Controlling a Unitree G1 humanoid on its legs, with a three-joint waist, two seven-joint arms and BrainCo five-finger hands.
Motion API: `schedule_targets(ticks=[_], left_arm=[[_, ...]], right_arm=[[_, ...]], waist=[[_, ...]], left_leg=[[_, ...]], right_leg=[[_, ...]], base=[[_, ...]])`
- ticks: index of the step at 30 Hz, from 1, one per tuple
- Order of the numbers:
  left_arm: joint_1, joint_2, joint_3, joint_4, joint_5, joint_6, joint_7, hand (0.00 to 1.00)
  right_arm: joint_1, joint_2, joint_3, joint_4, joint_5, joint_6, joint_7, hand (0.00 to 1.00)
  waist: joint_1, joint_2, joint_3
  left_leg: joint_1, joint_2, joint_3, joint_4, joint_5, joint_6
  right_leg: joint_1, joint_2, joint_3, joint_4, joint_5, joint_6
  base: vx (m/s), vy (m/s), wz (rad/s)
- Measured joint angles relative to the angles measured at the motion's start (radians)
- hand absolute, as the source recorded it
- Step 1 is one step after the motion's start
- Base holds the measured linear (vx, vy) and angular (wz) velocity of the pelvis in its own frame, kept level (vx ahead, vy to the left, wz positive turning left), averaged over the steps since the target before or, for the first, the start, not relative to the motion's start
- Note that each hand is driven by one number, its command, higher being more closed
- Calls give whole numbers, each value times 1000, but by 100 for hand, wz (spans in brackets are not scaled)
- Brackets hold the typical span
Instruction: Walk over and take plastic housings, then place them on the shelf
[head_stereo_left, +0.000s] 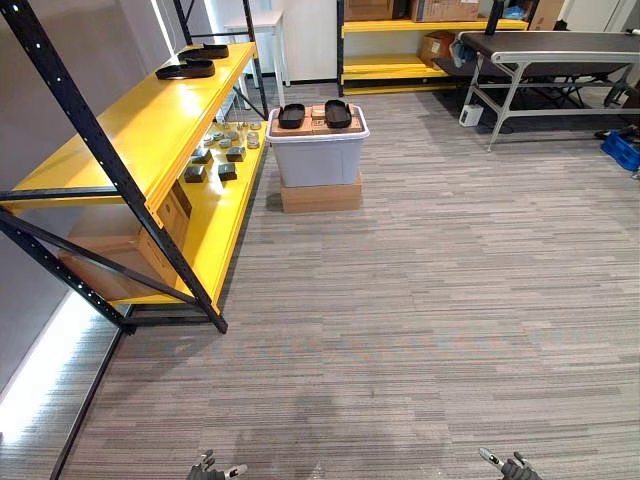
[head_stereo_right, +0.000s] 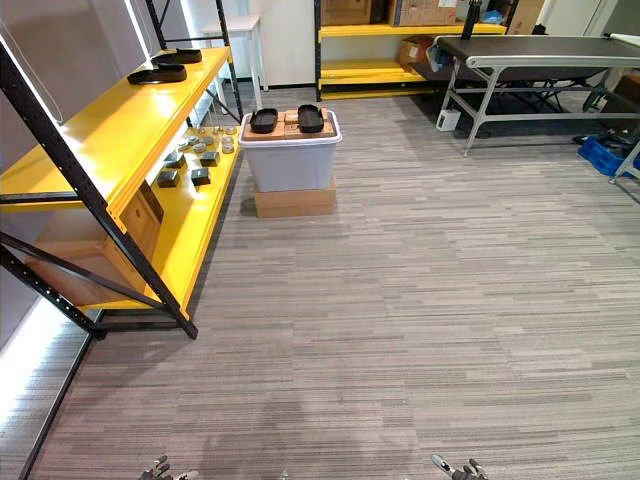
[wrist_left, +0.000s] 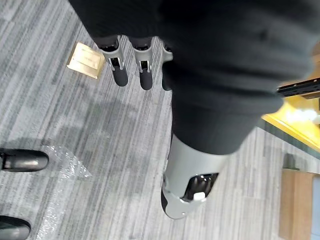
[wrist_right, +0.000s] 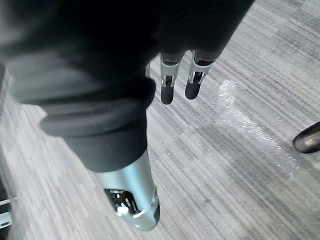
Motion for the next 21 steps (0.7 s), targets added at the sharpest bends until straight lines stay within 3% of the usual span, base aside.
schedule_targets(ticks=[5,21], left_arm=[[23,-26,0,-44,-23,-9,6,0],[28,-36,-1,-51,-37,-9,30,0]], right_arm=[[22,37,0,-37,0,-29,-18,0],[-2,64,40,-33,5,-32,-31,0]], waist=[[0,-1,-3],[10,-8,-12]], left_leg=[[-2,0,1,0,0,0],[-43,1,35,-17,4,8]], right_leg=[[2,0,0,-9,2,3],[-53,6,32,-21,16,-2]], base=[[-46,-21,0],[-38,-16,-6]])
